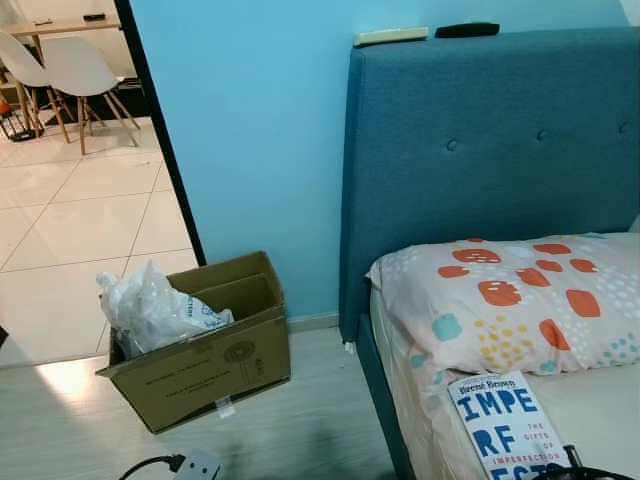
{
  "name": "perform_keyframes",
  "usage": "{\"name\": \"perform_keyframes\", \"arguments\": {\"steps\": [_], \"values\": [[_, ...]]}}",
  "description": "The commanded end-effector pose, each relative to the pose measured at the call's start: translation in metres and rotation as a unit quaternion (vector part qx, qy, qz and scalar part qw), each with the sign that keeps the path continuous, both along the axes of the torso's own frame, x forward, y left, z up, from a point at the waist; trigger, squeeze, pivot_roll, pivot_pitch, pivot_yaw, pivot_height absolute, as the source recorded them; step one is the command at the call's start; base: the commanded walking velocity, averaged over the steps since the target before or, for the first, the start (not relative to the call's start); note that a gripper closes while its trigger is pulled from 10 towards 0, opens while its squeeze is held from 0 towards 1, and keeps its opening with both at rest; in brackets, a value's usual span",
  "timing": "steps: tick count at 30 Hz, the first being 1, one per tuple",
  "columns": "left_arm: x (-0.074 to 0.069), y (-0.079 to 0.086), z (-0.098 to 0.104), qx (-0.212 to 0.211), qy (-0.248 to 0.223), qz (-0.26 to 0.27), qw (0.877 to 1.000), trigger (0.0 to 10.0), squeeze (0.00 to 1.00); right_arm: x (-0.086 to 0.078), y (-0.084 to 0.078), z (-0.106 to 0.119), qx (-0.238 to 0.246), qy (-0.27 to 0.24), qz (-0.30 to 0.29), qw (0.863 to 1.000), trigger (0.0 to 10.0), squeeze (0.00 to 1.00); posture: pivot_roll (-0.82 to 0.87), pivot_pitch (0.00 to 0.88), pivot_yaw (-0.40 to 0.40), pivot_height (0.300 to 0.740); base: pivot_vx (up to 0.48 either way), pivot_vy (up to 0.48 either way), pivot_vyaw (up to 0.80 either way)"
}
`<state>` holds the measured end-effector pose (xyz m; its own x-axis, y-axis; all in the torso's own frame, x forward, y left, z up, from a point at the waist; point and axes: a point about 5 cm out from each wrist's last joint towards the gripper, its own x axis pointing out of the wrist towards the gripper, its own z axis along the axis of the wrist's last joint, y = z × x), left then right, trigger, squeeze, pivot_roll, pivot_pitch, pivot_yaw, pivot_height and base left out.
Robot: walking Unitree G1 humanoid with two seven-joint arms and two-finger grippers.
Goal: Clean up the room
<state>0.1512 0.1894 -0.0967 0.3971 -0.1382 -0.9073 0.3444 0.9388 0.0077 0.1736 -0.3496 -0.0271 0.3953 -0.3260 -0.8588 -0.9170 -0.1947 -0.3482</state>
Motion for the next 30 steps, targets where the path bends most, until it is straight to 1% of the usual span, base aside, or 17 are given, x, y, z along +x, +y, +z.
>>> {"name": "perform_keyframes", "arguments": {"steps": [1, 3, 5, 6, 7, 8, 15, 19, 20, 21, 22, 24, 26, 27, 28, 29, 30], "values": [[-0.002, -0.001, -0.001, -0.005, 0.003, -0.012, 1.0, 10.0, 0.0, -0.018, -0.013, -0.001, -0.037, 0.042, -0.011, 0.998, 10.0, 0.05, -0.01, 0.043, 0.028, 0.612, 0.0, 0.0, 0.0], [-0.002, -0.002, -0.001, -0.005, 0.003, -0.013, 1.0, 10.0, 0.0, -0.018, -0.014, -0.001, -0.038, 0.044, -0.011, 0.998, 10.0, 0.05, -0.01, 0.043, 0.028, 0.612, 0.0, 0.0, 0.0], [-0.002, -0.003, -0.001, -0.005, 0.004, -0.014, 1.0, 10.0, 0.0, -0.019, -0.016, 0.0, -0.042, 0.046, -0.012, 0.998, 10.0, 0.15, -0.01, 0.04, 0.026, 0.612, 0.0, 0.0, 0.0], [-0.002, -0.003, -0.001, -0.005, 0.004, -0.014, 1.0, 10.0, 0.0, -0.02, -0.018, 0.001, -0.045, 0.048, -0.014, 0.998, 10.0, 0.5, -0.01, 0.04, 0.025, 0.612, 0.0, 0.0, 0.0], [-0.002, -0.004, -0.001, -0.005, 0.004, -0.014, 1.0, 10.0, 0.0, -0.02, -0.019, 0.002, -0.047, 0.05, -0.016, 0.998, 10.0, 0.95, -0.01, 0.039, 0.024, 0.612, 0.0, 0.0, 0.0], [-0.002, -0.004, -0.001, -0.005, 0.005, -0.014, 1.0, 10.0, 0.0, -0.02, -0.02, 0.002, -0.048, 0.051, -0.017, 0.997, 10.0, 1.0, -0.01, 0.036, 0.024, 0.612, 0.0, 0.0, 0.0], [-0.002, -0.005, -0.001, -0.006, 0.005, -0.014, 1.0, 10.0, 0.0, -0.015, -0.022, 0.006, -0.053, 0.039, -0.019, 0.998, 10.0, 1.0, -0.02, 0.029, 0.027, 0.612, 0.0, 0.0, 0.0], [-0.002, -0.007, -0.001, -0.005, 0.007, -0.02, 1.0, 10.0, 0.0, -0.014, -0.038, 0.02, -0.068, 0.04, -0.043, 0.996, 10.0, 1.0, -0.04, 0.011, 0.025, 0.612, 0.0, 0.0, 0.0], [-0.001, -0.008, -0.001, -0.006, 0.007, -0.02, 1.0, 10.0, 0.0, -0.013, -0.044, 0.026, -0.069, 0.041, -0.056, 0.995, 10.0, 0.87, -0.05, 0.006, 0.025, 0.612, 0.0, 0.0, 0.0], [-0.001, -0.008, -0.001, -0.006, 0.007, -0.02, 1.0, 10.0, 0.0, -0.013, -0.044, 0.026, -0.069, 0.041, -0.056, 0.995, 10.0, 0.87, -0.05, 0.006, 0.025, 0.612, 0.0, 0.0, 0.0], [0.0, -0.009, -0.001, -0.007, 0.006, -0.021, 1.0, 10.0, 0.0, -0.006, -0.052, 0.038, -0.061, 0.037, -0.087, 0.994, 10.0, 0.0, -0.05, 0.0, 0.025, 0.612, 0.0, 0.0, 0.0], [0.0, -0.01, -0.001, -0.008, 0.005, -0.022, 1.0, 10.0, 0.0, -0.002, -0.053, 0.042, -0.056, 0.033, -0.096, 0.993, 10.0, 0.0, -0.06, 0.0, 0.025, 0.612, 0.0, 0.0, 0.0], [0.002, -0.013, -0.001, -0.011, 0.004, -0.022, 1.0, 10.0, 0.0, 0.037, -0.044, 0.063, 0.019, -0.064, -0.131, 0.989, 10.0, 0.0, -0.07, 0.0, 0.026, 0.612, 0.0, 0.0, 0.0], [0.002, -0.013, -0.001, -0.011, 0.004, -0.022, 1.0, 10.0, 0.0, 0.037, -0.044, 0.063, 0.019, -0.064, -0.131, 0.989, 10.0, 0.0, -0.07, 0.0, 0.026, 0.612, 0.0, 0.0, 0.0], [0.003, -0.014, 0.0, -0.013, 0.003, -0.022, 1.0, 10.0, 0.0, 0.054, -0.039, 0.073, 0.059, -0.109, -0.146, 0.981, 10.0, 0.0, -0.07, 0.0, 0.026, 0.612, 0.0, 0.0, 0.0], [0.003, -0.014, 0.0, -0.013, 0.003, -0.022, 1.0, 10.0, 0.0, 0.054, -0.039, 0.073, 0.059, -0.109, -0.146, 0.981, 10.0, 0.0, -0.07, 0.0, 0.026, 0.612, 0.0, 0.0, 0.0], [0.004, -0.016, 0.0, -0.014, 0.002, -0.023, 1.0, 10.0, 0.0, 0.076, -0.027, 0.085, 0.127, -0.166, -0.172, 0.963, 10.0, 0.0, -0.07, 0.0, 0.028, 0.612, 0.0, 0.0, 0.0]]}}
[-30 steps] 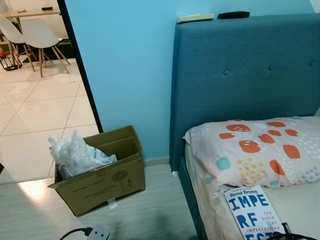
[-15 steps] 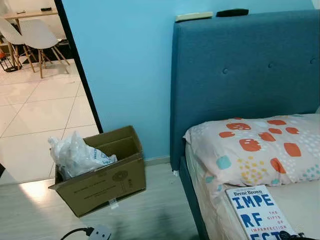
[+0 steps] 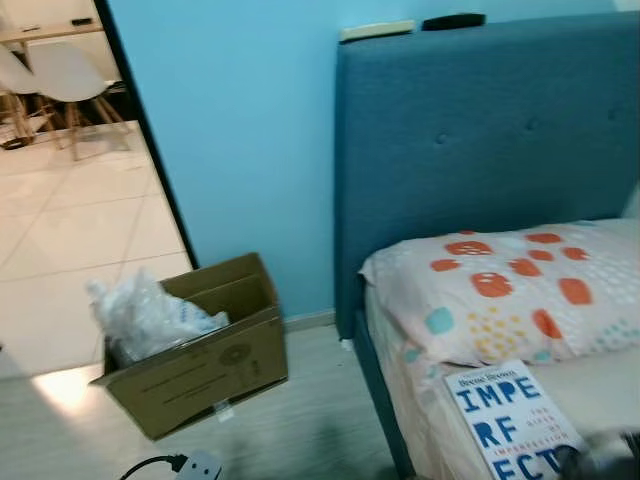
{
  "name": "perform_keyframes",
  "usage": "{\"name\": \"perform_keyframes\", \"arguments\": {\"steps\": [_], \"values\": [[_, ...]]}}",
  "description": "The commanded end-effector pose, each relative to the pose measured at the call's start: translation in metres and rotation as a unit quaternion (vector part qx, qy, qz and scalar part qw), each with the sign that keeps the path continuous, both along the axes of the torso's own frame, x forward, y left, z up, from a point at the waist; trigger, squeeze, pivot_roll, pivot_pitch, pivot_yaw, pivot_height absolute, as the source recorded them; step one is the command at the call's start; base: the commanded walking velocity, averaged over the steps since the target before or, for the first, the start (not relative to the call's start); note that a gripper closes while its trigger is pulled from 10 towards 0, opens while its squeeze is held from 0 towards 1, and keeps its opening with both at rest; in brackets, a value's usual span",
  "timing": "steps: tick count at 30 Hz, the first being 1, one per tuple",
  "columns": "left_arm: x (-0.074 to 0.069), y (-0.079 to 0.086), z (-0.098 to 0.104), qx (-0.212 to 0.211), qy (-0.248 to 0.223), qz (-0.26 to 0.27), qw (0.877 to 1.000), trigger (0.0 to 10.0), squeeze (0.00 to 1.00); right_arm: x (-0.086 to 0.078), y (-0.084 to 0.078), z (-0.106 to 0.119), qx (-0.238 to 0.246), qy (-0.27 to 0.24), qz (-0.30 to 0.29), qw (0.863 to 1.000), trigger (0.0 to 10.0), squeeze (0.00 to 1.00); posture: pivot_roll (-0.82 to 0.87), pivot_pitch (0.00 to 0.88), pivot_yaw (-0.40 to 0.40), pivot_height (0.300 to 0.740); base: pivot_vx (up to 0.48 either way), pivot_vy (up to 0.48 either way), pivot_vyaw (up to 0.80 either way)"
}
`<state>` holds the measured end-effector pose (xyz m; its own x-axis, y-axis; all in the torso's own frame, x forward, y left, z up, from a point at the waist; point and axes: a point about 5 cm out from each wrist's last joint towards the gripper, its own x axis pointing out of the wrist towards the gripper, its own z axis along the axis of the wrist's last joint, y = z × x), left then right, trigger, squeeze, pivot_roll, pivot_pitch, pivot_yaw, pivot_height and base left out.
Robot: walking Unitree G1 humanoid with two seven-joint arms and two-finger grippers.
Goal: Clean up the room
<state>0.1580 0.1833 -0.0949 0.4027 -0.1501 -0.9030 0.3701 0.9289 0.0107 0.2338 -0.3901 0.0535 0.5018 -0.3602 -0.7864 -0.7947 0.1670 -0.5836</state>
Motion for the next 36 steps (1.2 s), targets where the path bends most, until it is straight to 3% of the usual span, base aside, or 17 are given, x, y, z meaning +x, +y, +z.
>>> {"name": "perform_keyframes", "arguments": {"steps": [1, 2, 4, 5, 6, 7, 8, 9, 10, 12, 13, 15, 18, 21, 24, 29, 36], "values": [[-0.002, -0.01, -0.002, -0.014, 0.007, -0.009, 1.0, 10.0, 0.0, 0.016, 0.013, 0.005, 0.05, -0.042, -0.001, 0.998, 10.0, 0.0, -0.07, 0.0, 0.028, 0.612, 0.0, 0.0, 0.0], [0.0, -0.013, -0.001, -0.016, 0.005, -0.01, 1.0, 10.0, 0.0, 0.044, 0.038, 0.016, 0.153, -0.123, -0.026, 0.98, 10.0, 0.0, -0.08, 0.0, 0.022, 0.612, 0.0, 0.0, 0.0], [0.0, -0.013, -0.001, -0.016, 0.005, -0.01, 1.0, 10.0, 0.0, 0.044, 0.038, 0.016, 0.153, -0.123, -0.026, 0.98, 10.0, 0.0, -0.08, 0.0, 0.022, 0.612, 0.0, 0.0, 0.0], [0.002, -0.016, -0.001, -0.018, 0.001, -0.009, 1.0, 10.0, 0.0, 0.064, 0.063, 0.022, 0.245, -0.181, -0.039, 0.952, 10.0, 0.0, -0.07, 0.0, 0.01, 0.612, 0.0, 0.0, 0.0], [0.002, -0.016, -0.001, -0.018, 0.001, -0.009, 1.0, 10.0, 0.0, 0.064, 0.063, 0.022, 0.245, -0.181, -0.039, 0.952, 10.0, 0.0, -0.07, 0.0, 0.01, 0.612, 0.0, 0.0, 0.0], [0.005, -0.019, 0.0, -0.021, -0.003, -0.004, 1.0, 10.0, 0.0, 0.078, 0.09, 0.022, 0.356, -0.227, -0.077, 0.903, 10.0, 0.0, -0.06, 0.0, 0.004, 0.617, 0.0, 0.0, 0.0], [0.005, -0.019, 0.0, -0.021, -0.003, -0.004, 1.0, 10.0, 0.0, 0.078, 0.09, 0.022, 0.356, -0.227, -0.077, 0.903, 10.0, 0.0, -0.06, 0.0, 0.004, 0.617, 0.0, 0.0, 0.0], [0.008, -0.021, 0.001, -0.024, -0.008, 0.002, 1.0, 10.0, 0.0, 0.082, 0.117, 0.009, 0.451, -0.26, -0.133, 0.843, 10.0, 0.0, -0.04, 0.0, -0.001, 0.622, 0.0, 0.0, 0.0], [0.008, -0.021, 0.001, -0.024, -0.008, 0.002, 1.0, 10.0, 0.0, 0.082, 0.117, 0.009, 0.451, -0.26, -0.133, 0.843, 10.0, 0.0, -0.04, 0.0, -0.001, 0.622, 0.0, 0.0, 0.0], [0.011, -0.021, 0.002, -0.026, -0.014, 0.017, 0.999, 10.0, 0.0, 0.074, 0.161, -0.024, 0.538, -0.264, -0.21, 0.773, 10.0, 0.0, -0.02, 0.0, 0.005, 0.632, 0.0, 0.0, 0.0], [0.011, -0.021, 0.002, -0.026, -0.014, 0.017, 0.999, 10.0, 0.0, 0.074, 0.161, -0.024, 0.538, -0.264, -0.21, 0.773, 10.0, 0.0, -0.02, 0.0, 0.005, 0.632, 0.0, 0.0, 0.0], [0.013, -0.019, 0.003, -0.028, -0.021, 0.034, 0.999, 10.0, 0.0, 0.053, 0.192, -0.057, 0.542, -0.245, -0.244, 0.766, 10.0, 0.0, -0.03, 0.0, 0.012, 0.642, 0.0, 0.0, 0.0], [0.014, -0.018, 0.004, -0.028, -0.022, 0.038, 0.999, 10.0, 0.0, 0.048, 0.197, -0.063, 0.543, -0.24, -0.251, 0.765, 10.0, 0.0, -0.03, 0.0, 0.012, 0.647, 0.0, 0.0, 0.0], [0.021, -0.013, 0.008, -0.04, -0.04, 0.081, 0.995, 10.0, 0.0, 0.002, 0.216, -0.104, 0.562, -0.173, -0.338, 0.735, 10.0, 0.0, -0.02, 0.0, 0.012, 0.662, 0.0, 0.0, 0.0], [0.027, -0.012, 0.01, -0.046, -0.05, 0.099, 0.993, 10.0, 0.0, -0.021, 0.223, -0.119, 0.565, -0.138, -0.377, 0.721, 10.0, 0.0, -0.02, 0.0, 0.011, 0.672, 0.0, 0.0, 0.0], [0.04, -0.017, 0.017, -0.064, -0.07, 0.126, 0.987, 10.0, 0.0, -0.044, 0.223, -0.134, 0.544, -0.109, -0.427, 0.714, 10.0, 0.0, -0.02, 0.0, 0.011, 0.687, 0.0, 0.0, 0.0], [0.049, -0.022, 0.021, -0.065, -0.081, 0.125, 0.987, 10.0, 0.0, -0.06, 0.219, -0.142, 0.519, -0.089, -0.451, 0.72, 10.0, 0.0, -0.02, 0.0, 0.001, 0.707, 0.0, 0.0, 0.0]]}}
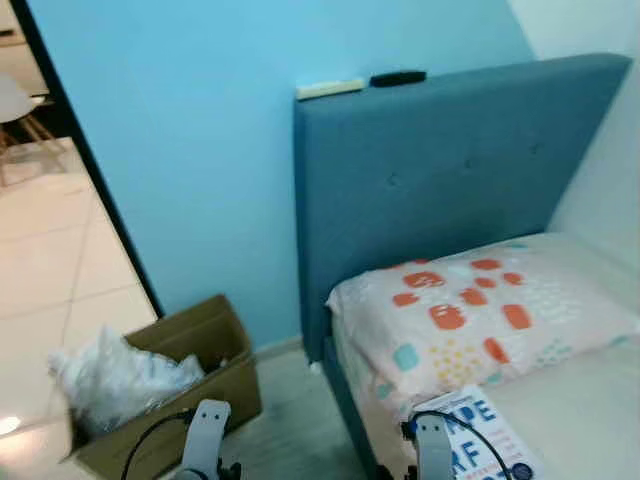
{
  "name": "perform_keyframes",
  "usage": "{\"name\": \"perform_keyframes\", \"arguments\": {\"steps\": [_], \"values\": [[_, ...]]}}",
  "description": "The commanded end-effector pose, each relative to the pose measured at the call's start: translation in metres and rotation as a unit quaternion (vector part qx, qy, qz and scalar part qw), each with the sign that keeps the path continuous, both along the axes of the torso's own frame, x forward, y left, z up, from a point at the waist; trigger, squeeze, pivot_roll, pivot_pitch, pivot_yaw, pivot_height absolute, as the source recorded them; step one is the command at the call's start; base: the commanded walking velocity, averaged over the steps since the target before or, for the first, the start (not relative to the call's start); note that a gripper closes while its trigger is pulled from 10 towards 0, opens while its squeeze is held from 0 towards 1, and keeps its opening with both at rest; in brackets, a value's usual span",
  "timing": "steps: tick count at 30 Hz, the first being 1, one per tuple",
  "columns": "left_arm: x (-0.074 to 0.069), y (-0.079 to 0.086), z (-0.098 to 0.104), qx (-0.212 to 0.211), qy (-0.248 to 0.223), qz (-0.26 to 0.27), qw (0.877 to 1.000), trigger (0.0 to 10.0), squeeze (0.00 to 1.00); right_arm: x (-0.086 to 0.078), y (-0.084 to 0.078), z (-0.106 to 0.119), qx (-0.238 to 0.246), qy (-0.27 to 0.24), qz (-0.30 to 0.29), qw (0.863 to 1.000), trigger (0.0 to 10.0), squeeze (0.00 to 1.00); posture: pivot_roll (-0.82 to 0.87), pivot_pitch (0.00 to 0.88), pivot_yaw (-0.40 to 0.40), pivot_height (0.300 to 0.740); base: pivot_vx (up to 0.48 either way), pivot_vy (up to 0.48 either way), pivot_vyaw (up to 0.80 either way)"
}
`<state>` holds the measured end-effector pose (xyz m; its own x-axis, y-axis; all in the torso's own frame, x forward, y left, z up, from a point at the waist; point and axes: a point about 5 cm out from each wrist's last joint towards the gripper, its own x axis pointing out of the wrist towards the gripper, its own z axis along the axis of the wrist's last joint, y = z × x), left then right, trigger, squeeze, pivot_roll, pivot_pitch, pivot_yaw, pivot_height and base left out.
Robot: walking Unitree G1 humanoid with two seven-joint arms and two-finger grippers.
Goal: Clean up the room
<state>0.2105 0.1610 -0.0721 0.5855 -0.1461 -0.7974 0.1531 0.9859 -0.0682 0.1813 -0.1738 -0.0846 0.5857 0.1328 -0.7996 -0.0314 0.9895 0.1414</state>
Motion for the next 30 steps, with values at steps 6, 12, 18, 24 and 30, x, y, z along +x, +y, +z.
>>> {"name": "perform_keyframes", "arguments": {"steps": [6, 12, 18, 24, 30], "values": [[-0.011, 0.0, -0.007, 0.014, 0.028, 0.007, 0.999, 10.0, 0.0, -0.023, -0.006, -0.011, -0.023, 0.047, -0.015, 0.998, 10.0, 0.0, -0.01, 0.0, -0.005, 0.722, -0.16, 0.0, 0.0], [-0.023, 0.003, -0.013, 0.024, 0.044, -0.002, 0.999, 10.0, 0.0, -0.03, -0.004, -0.014, -0.029, 0.064, -0.013, 0.997, 10.0, 0.0, -0.01, 0.0, -0.007, 0.722, -0.48, 0.0, 0.0], [-0.028, 0.006, -0.015, 0.03, 0.05, -0.015, 0.998, 10.0, 0.0, -0.032, -0.001, -0.015, -0.034, 0.071, -0.001, 0.997, 10.0, 0.0, 0.0, 0.0, -0.007, 0.722, -0.182, 0.0, 0.0], [-0.029, 0.007, -0.016, 0.04, 0.06, -0.024, 0.997, 10.0, 0.0, -0.033, 0.0, -0.016, -0.038, 0.076, 0.004, 0.996, 10.0, 0.0, 0.0, 0.0, -0.008, 0.722, -0.16, 0.0, 0.0], [-0.029, 0.006, -0.015, 0.042, 0.057, -0.033, 0.997, 10.0, 0.0, -0.034, 0.0, -0.016, -0.041, 0.078, 0.004, 0.996, 10.0, 0.0, 0.0, 0.0, -0.005, 0.722, -0.299, 0.0, 0.0]]}}
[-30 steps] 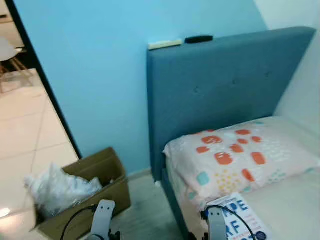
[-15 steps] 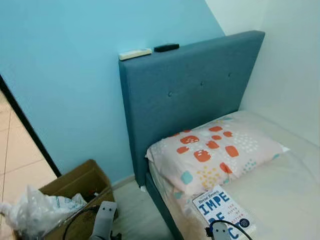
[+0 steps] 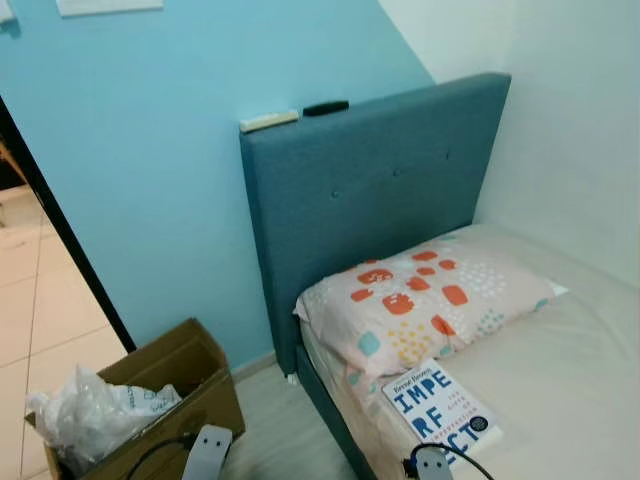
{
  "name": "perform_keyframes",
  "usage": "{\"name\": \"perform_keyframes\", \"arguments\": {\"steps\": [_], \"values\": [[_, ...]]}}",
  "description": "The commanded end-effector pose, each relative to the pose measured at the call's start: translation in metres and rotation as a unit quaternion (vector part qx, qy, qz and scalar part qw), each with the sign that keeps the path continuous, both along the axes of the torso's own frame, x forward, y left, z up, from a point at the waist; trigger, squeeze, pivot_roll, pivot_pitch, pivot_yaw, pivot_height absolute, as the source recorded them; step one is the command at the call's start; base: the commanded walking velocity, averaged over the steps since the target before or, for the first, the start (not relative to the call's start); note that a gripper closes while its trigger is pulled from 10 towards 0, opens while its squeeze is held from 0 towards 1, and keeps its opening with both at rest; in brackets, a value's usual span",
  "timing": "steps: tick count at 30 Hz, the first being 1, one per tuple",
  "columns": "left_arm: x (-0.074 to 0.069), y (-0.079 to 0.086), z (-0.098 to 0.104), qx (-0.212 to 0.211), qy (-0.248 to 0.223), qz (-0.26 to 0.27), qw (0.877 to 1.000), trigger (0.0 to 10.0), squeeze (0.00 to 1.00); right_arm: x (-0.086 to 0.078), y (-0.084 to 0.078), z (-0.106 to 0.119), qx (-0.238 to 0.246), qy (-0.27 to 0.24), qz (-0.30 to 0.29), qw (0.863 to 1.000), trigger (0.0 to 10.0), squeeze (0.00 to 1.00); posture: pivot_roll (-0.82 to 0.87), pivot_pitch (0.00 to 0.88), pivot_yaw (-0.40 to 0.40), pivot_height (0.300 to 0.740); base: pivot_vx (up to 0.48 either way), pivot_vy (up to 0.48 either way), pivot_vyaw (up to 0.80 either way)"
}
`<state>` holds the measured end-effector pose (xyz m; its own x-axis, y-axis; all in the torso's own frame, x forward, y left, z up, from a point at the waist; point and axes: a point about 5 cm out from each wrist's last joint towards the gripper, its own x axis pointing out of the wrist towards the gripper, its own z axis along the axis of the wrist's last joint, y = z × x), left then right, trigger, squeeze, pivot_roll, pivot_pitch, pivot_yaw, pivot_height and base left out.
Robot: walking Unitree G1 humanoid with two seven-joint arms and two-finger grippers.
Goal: Clean up the room
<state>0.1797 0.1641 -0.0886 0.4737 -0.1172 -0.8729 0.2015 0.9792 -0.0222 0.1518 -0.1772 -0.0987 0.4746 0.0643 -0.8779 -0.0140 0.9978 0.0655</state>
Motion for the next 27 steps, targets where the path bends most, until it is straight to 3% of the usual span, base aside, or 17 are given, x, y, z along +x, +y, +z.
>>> {"name": "perform_keyframes", "arguments": {"steps": [1, 11, 27], "values": [[0.0022, 0.0027, 0.0013, 0.006, -0.007, -0.006, 1.0, 10.0, 0.0, -0.0046, 0.003, -0.0023, -0.002, 0.013, 0.006, 1.0, 10.0, 0.0, 0.0, 0.0, -0.004, 0.722, 0.0, 0.0, 0.0], [-0.0001, 0.0009, -0.0002, 0.019, 0.008, -0.028, 0.999, 10.0, 0.0, -0.0027, 0.0021, -0.0015, -0.004, 0.012, 0.007, 1.0, 10.0, 0.0, 0.0, 0.0, -0.008, 0.722, -0.178, 0.0, 0.0], [-0.0049, -0.0025, -0.0025, 0.007, 0.019, -0.027, 0.999, 10.0, 0.0, -0.0061, 0.0048, -0.0031, -0.007, 0.019, 0.021, 1.0, 10.0, 0.0, 0.0, 0.0, -0.007, 0.722, -0.48, 0.0, 0.0]]}}
